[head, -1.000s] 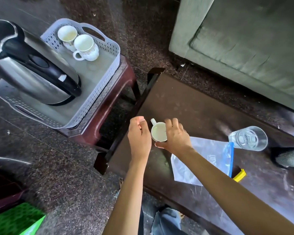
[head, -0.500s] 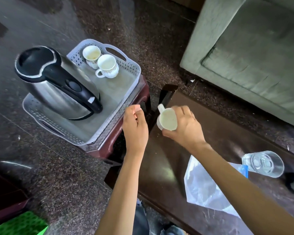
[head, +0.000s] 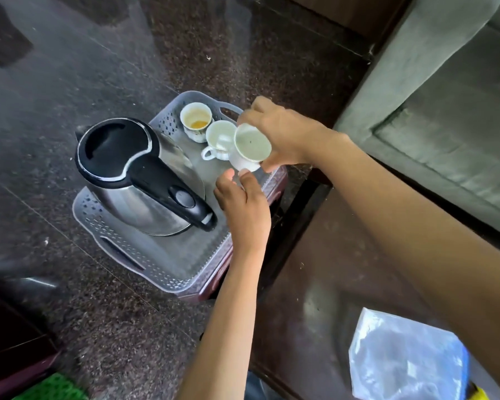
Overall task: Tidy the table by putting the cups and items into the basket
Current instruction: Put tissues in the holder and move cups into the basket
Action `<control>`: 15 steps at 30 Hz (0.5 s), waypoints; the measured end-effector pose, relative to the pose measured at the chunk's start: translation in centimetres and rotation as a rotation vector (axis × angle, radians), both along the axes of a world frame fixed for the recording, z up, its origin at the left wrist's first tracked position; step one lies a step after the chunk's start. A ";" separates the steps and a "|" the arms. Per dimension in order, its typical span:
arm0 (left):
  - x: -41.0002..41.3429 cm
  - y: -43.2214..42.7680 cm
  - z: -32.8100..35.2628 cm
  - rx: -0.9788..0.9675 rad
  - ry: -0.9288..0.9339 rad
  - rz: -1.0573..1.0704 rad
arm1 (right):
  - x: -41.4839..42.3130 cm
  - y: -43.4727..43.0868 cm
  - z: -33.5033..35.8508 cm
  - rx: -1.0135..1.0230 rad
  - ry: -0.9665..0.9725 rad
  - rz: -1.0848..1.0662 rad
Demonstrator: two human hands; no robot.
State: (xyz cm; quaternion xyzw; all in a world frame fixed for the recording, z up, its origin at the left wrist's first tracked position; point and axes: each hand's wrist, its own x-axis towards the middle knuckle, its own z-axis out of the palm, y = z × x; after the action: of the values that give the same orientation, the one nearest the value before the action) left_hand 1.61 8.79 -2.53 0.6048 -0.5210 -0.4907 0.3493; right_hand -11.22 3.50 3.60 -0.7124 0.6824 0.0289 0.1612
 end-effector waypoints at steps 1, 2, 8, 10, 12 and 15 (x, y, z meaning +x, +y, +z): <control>-0.1 -0.3 -0.1 0.027 -0.003 0.004 | 0.2 -0.7 -0.3 0.041 0.043 0.054; -0.1 -0.6 -0.2 0.052 -0.008 0.006 | 0.2 -1.4 -0.8 0.082 0.074 0.104; -0.3 -2.4 -1.8 0.177 -0.070 -0.078 | 0.1 -3.1 -3.8 0.165 0.227 0.290; -0.3 -2.7 -2.1 0.207 -0.089 -0.101 | 0.0 -3.3 -4.3 0.165 0.277 0.328; -0.2 -2.9 -2.0 0.224 -0.108 -0.127 | -0.2 -3.5 -4.5 0.154 0.309 0.354; -0.3 -3.1 -1.9 0.263 -0.115 -0.146 | -0.5 -3.9 -4.5 0.124 0.346 0.382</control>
State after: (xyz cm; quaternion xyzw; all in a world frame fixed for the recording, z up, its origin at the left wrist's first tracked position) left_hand 1.33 5.70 -4.47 0.6330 -0.5139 -0.5432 0.2003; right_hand -11.70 -0.41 -0.94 -0.8014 0.5500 0.2221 0.0771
